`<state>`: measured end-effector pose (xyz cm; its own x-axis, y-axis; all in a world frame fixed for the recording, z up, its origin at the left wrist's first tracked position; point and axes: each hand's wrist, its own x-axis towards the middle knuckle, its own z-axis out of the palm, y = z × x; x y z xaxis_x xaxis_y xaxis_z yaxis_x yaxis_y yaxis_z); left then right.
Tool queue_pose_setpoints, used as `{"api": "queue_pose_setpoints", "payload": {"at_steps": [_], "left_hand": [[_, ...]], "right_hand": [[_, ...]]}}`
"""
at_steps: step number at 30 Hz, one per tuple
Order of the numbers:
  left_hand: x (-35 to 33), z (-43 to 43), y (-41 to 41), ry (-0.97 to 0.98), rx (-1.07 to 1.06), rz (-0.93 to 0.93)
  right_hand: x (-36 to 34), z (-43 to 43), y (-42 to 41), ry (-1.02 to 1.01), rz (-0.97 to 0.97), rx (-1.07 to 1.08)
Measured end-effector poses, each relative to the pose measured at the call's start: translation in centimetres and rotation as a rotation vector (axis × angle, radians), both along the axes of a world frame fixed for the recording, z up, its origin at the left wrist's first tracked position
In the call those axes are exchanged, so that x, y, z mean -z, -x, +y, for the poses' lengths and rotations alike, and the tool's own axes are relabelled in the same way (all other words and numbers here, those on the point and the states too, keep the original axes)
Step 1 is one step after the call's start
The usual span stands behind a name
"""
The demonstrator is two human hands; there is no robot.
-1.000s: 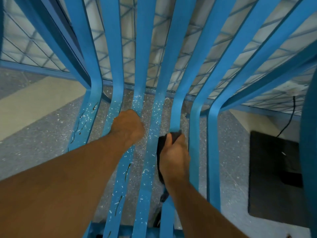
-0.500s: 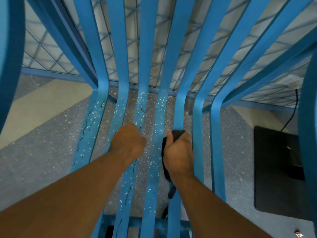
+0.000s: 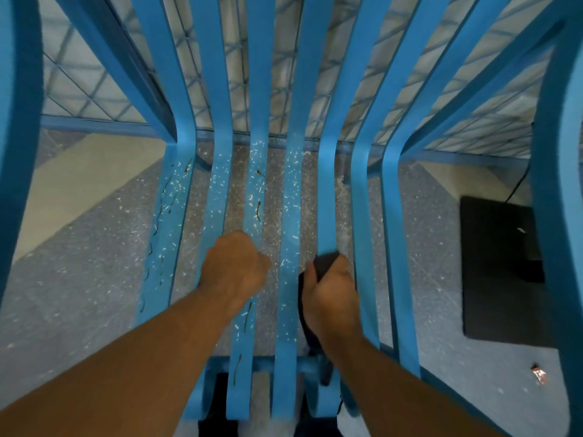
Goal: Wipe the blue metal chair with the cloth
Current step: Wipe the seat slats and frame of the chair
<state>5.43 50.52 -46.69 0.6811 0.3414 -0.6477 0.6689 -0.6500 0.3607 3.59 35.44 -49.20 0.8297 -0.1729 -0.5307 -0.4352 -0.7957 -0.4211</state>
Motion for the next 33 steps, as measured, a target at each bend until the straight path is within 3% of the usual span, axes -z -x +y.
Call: {"api": "queue_pose_setpoints", "payload": {"at_steps": [5, 16, 30, 33], "left_hand": [[0.0, -0.7, 3.5, 0.006, 0.027, -0.028], [-2.6, -0.8, 10.8, 0.004, 0.067, -0.011], [-1.8, -3.2, 16.5, 0.06, -0.048, -0.133], [-1.9, -3.5, 16.5, 0.071, -0.074, -0.145]], "right_hand": [[0.2, -0.2, 1.7, 0.012, -0.068, -0.008], [-1.5, -2.9, 13.1, 0.014, 0.08, -0.057], [-1.4, -3.4, 14.3, -0.035, 0.023, -0.065], [-2.2, -4.0, 14.1, -0.048, -0.07, -0.063]]}}
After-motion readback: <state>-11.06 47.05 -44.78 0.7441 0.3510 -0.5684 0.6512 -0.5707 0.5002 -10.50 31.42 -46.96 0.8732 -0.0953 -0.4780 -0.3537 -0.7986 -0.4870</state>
